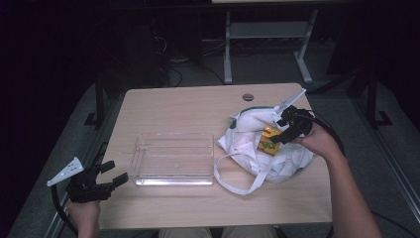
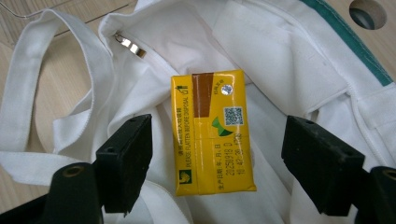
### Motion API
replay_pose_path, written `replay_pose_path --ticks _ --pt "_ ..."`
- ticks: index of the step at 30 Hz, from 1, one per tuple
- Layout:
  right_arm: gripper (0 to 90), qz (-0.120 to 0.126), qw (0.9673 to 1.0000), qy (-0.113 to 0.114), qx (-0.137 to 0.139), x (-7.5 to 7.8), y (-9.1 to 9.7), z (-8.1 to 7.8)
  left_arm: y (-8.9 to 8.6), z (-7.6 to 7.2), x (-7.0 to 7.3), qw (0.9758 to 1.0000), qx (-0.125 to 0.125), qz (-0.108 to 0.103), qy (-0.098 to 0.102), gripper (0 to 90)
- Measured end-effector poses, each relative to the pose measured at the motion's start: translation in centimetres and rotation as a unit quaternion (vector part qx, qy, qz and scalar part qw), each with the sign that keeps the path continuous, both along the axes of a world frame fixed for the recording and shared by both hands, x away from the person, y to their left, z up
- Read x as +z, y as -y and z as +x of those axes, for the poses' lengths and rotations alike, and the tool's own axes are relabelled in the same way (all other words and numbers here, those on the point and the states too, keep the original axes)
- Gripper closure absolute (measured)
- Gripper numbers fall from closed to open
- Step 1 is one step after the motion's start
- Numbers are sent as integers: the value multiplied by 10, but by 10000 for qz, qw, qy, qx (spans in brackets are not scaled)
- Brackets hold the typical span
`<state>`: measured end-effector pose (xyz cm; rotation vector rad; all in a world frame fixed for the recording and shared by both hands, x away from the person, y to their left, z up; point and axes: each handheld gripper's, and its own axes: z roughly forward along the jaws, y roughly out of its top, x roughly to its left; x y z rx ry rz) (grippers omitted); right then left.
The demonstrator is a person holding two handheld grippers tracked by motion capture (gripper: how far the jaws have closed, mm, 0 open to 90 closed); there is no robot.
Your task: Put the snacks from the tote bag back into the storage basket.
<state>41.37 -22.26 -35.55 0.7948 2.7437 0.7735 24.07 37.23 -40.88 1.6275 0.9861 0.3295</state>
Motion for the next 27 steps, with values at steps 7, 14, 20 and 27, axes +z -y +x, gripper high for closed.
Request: replay_pose_path --ticks 7,14,20,27 --pt "280 -108 9999 -113 29 -7 -5 6 0 0 0 10000 9 -26 2 126" --pt "326 -305 9992 -237 90 -15 -10 11 -1 -1 1 10000 44 -43 52 126" --pt "373 -369 9988 -283 173 -18 -14 12 -1 -1 0 10000 30 -48 51 126" --pt "419 -467 9982 -279 236 -21 -15 14 -1 -1 0 10000 40 -56 49 126"
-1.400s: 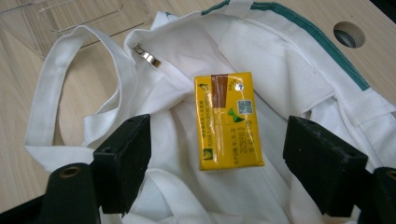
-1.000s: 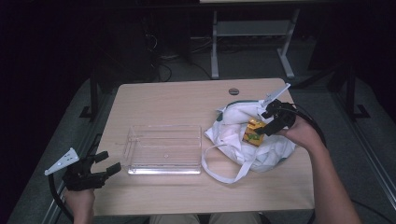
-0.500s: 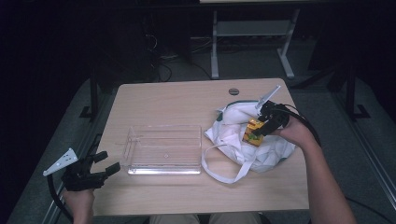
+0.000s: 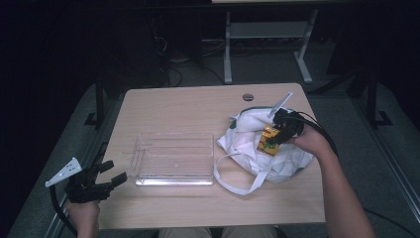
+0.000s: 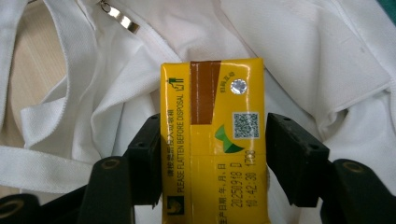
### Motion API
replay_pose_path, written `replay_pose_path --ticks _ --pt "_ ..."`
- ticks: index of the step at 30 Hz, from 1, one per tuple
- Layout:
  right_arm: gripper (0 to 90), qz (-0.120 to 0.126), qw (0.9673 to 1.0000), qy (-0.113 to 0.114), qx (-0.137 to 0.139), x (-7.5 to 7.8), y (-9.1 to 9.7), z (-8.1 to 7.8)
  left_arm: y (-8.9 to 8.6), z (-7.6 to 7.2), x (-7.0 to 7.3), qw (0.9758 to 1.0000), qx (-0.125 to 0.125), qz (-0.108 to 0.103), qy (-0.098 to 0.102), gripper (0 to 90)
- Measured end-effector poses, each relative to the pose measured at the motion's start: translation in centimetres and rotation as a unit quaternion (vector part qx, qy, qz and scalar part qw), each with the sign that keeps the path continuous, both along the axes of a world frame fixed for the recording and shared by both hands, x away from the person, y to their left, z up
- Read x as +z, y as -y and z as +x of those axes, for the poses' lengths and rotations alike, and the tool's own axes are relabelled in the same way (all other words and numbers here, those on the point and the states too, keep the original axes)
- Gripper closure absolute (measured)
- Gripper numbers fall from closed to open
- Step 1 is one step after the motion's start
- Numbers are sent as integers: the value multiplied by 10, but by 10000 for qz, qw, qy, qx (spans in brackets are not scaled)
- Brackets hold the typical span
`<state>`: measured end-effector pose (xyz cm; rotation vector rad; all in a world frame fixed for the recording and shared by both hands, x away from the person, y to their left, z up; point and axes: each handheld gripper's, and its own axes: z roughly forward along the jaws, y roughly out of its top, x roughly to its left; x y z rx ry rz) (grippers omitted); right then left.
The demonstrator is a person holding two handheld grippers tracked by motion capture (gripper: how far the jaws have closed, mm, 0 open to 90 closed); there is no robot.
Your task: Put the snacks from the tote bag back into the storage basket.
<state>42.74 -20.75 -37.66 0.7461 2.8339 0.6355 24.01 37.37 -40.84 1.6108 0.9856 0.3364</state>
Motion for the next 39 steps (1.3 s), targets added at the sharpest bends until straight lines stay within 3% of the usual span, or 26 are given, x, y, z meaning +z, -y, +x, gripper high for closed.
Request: replay_pose_path --ticks 5,14,22,29,39 --pt "451 -67 10000 -33 51 -1 -2 0 0 0 0 10000 -3 -2 -2 126" --pt "488 -185 9997 110 142 -1 -4 -2 0 0 0 10000 1 -6 -3 126" --pt "506 -71 9999 78 114 2 -3 0 -1 0 -1 10000 3 15 -9 126" --pt "513 -190 9996 60 205 13 -9 -1 -1 0 0 10000 9 22 -5 126" --pt "516 -35 9995 202 221 36 -7 -6 0 0 0 10000 14 6 1 126"
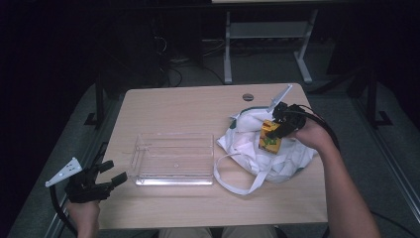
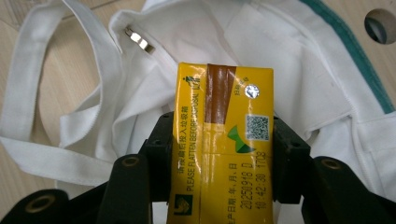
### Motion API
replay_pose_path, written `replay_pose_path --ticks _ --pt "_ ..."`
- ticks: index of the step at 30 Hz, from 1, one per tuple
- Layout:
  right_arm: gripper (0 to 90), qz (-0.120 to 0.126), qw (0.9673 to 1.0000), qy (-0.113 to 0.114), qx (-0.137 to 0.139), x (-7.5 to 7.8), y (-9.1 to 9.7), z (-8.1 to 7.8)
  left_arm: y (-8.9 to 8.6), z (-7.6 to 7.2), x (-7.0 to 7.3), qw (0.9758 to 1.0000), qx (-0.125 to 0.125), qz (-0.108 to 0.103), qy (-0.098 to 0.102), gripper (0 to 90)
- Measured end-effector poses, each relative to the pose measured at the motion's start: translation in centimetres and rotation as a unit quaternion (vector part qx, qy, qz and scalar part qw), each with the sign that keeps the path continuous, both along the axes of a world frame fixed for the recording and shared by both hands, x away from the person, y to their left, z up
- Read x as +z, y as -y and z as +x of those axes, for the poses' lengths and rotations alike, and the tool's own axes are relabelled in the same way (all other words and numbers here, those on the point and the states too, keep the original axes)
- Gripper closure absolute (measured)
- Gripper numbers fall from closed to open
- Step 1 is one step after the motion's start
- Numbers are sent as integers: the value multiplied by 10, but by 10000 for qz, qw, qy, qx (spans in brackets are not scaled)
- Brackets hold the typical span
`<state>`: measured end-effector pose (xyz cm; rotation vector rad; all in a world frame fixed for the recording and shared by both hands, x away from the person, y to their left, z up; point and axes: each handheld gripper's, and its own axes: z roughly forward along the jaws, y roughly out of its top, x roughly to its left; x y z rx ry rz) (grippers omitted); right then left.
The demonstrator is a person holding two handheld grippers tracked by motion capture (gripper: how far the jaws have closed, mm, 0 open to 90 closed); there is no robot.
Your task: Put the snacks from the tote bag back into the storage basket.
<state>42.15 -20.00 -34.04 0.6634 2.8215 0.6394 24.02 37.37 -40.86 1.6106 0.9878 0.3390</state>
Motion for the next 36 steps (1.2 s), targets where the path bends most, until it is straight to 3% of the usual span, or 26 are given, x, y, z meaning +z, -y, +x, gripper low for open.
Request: replay_pose_path --ticks 8,16,32,36 --pt "517 137 9999 51 82 20 0 -7 0 0 0 10000 7 -2 -3 126" --pt "518 276 9990 79 354 42 -6 -20 0 0 0 10000 10 0 6 126" --pt "518 359 9970 139 667 68 -25 -35 -1 0 0 10000 13 11 3 126" --pt "518 496 9957 181 761 74 -31 -37 -1 0 0 10000 14 21 0 126"
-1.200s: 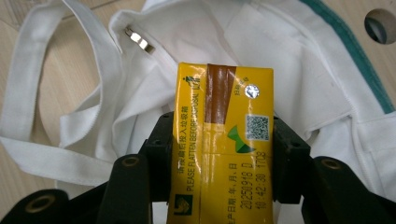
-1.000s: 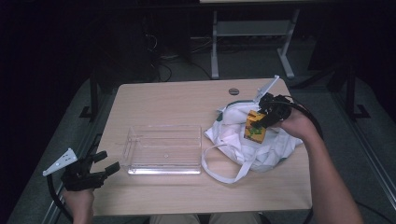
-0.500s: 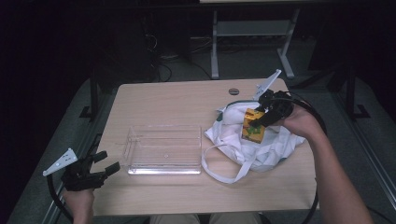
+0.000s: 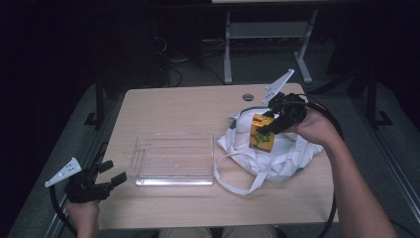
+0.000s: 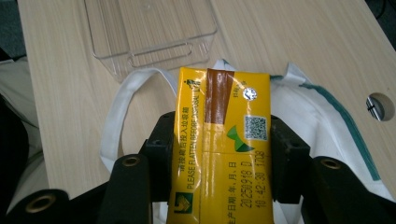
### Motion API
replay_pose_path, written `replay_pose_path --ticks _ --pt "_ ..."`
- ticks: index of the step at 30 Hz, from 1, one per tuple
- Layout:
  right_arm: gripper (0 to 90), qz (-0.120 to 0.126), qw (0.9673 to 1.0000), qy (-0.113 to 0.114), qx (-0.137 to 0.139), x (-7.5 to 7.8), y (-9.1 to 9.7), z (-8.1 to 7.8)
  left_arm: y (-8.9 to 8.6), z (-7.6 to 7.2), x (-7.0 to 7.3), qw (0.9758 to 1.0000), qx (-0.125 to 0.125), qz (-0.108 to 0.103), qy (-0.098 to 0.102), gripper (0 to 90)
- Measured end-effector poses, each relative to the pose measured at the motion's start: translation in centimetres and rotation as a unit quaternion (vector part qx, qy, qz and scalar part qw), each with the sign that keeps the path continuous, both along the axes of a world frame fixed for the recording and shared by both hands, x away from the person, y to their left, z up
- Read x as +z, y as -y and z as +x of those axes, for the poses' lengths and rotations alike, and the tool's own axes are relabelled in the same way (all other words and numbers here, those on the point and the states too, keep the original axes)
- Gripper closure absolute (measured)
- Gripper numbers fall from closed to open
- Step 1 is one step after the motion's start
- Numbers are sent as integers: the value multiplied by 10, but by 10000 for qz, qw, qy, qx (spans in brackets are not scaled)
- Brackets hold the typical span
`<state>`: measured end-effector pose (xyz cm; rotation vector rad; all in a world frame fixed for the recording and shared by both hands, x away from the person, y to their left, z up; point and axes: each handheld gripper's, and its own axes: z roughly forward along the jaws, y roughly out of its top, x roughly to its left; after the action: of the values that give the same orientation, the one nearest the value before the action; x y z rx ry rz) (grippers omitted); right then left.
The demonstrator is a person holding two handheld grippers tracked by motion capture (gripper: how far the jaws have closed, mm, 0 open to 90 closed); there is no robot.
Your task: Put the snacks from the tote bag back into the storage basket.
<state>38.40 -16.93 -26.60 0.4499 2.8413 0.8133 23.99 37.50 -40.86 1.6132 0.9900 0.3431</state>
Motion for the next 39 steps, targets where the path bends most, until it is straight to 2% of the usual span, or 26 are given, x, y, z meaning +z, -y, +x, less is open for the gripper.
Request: replay_pose_path --ticks 5,9,18,25,26,33,39 --pt "518 24 9999 -57 81 2 -5 -1 0 0 0 10000 5 -11 11 126" --pt "519 -2 9999 -5 157 5 -11 -2 -1 0 0 10000 17 -18 4 126" --pt "519 102 9993 37 361 13 -26 -4 -1 0 0 10000 29 -23 -2 126" --pt "519 73 9989 15 461 15 -35 -5 -2 0 0 10000 31 -10 16 126" --pt "519 48 9986 73 524 15 -36 -5 -2 0 0 10000 26 -9 12 126" --pt "519 118 9981 46 602 16 -46 -7 -2 1 0 10000 27 -12 17 126" --pt "519 148 9973 117 713 19 -56 -9 -2 1 0 10000 22 -6 24 126"
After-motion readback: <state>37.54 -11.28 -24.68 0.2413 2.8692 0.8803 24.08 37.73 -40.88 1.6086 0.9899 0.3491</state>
